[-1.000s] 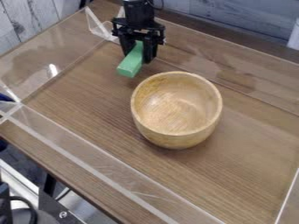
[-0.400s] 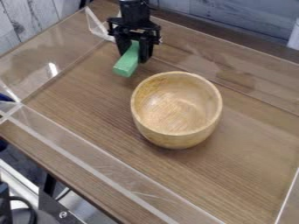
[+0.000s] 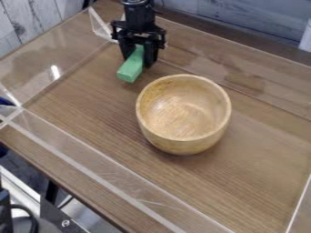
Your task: Remove the green block from inside the brown bowl and put it on the table
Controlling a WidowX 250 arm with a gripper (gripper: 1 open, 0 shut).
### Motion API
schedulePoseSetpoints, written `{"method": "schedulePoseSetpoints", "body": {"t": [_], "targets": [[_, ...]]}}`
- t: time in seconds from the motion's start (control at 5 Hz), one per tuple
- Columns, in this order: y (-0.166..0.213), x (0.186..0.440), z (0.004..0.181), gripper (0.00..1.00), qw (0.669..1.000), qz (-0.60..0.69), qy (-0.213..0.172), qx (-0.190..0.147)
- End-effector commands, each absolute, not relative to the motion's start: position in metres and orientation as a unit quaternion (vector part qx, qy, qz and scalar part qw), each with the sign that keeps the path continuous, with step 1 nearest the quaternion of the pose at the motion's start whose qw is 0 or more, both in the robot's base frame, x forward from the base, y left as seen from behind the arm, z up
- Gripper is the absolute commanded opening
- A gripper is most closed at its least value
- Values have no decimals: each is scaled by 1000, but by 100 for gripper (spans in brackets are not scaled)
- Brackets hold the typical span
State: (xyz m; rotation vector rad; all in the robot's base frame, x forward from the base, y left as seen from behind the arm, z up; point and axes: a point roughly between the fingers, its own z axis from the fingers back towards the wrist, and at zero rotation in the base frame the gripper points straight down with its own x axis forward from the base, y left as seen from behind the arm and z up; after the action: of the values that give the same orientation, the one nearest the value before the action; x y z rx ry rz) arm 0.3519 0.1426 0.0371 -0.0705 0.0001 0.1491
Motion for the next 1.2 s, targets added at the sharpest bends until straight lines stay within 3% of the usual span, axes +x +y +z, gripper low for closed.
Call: {"method": "schedulePoseSetpoints", "body": {"t": [0.0, 1.0], "targets": [[152, 363, 57, 0, 996, 78, -35, -20], [154, 358, 52, 0, 996, 84, -28, -23]]}}
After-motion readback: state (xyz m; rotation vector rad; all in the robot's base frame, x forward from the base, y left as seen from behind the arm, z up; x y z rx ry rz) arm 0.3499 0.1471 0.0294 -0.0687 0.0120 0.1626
